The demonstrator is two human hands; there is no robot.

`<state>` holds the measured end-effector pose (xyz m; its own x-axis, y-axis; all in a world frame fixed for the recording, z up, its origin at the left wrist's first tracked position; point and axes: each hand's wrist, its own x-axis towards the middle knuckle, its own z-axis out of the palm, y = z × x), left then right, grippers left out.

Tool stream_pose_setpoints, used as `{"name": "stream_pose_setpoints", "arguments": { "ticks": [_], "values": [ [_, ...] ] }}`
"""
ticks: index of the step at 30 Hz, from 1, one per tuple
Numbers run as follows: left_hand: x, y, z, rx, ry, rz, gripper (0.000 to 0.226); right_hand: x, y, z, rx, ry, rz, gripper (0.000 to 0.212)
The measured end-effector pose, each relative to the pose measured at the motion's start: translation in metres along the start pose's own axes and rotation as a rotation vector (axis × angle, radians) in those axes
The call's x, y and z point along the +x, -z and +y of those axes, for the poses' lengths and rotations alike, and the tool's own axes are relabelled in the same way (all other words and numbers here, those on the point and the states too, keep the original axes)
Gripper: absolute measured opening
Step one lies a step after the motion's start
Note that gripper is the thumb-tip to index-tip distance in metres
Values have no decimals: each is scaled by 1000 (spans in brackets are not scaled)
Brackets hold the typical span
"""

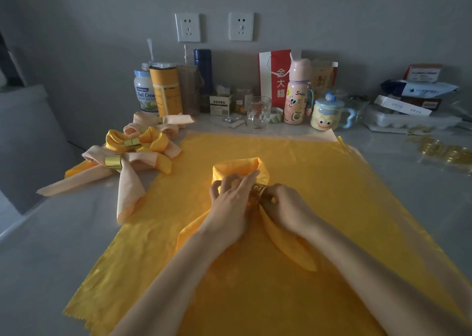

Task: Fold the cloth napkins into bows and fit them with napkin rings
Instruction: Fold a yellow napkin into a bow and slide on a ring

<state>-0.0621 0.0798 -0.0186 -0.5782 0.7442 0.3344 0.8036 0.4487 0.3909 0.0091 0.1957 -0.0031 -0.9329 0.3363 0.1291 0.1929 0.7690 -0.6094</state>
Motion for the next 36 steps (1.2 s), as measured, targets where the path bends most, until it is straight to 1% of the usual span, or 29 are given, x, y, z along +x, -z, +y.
{"name": "stream_pose_setpoints", "arguments": {
  "ticks": [2, 4, 7, 9, 13, 14, 15, 17, 20, 24, 26, 28, 31, 34, 35, 36],
  "values": [
    [1, 11, -3, -85, 53, 46, 76, 0, -8, 4, -69, -20, 55, 21],
    [12, 25, -9, -174, 124, 105, 62, 0, -14, 9, -102, -18, 111, 23],
    [44, 35, -15, -98, 177, 67, 45, -1, -17, 12, -107, 1, 150, 24],
    [64, 30, -12, -46, 190, -19, 49, -2, -18, 12, -27, -23, 179, 21],
    [90, 12, -9, 52, 250, -278, 74, -1, -19, 15, 93, -65, 292, 19],
    [95, 9, -10, 95, 271, -325, 77, 0, -19, 18, 98, -73, 311, 20],
    [97, 6, -11, 148, 287, -348, 76, 1, -19, 20, 97, -81, 321, 21],
    [100, 2, -12, 205, 293, -317, 61, 4, -18, 24, 85, -111, 323, 22],
    [94, 0, -17, 119, 260, -254, 32, 9, -15, 29, 101, -137, 329, 22],
    [75, 16, -22, -104, 199, -159, 17, 12, -11, 26, 188, -126, 395, 20],
    [61, 23, -22, -137, 163, -140, 12, 11, -8, 24, 250, -100, 420, 18],
    [47, 26, -21, -150, 133, -138, 12, 8, -6, 21, 303, -57, 396, 19],
    [32, 27, -19, -104, 39, -136, 17, 3, -3, 16, 390, -30, 267, 19],
    [26, 27, -17, -11, -65, -124, 18, 1, 5, 16, 374, -8, 125, 17],
    [24, 27, -19, -17, -74, -111, 18, 1, 9, 13, 360, 2, 67, 15],
    [22, 27, -20, -35, -69, -97, 17, 1, 12, 12, 335, 24, 16, 19]
  ]
}}
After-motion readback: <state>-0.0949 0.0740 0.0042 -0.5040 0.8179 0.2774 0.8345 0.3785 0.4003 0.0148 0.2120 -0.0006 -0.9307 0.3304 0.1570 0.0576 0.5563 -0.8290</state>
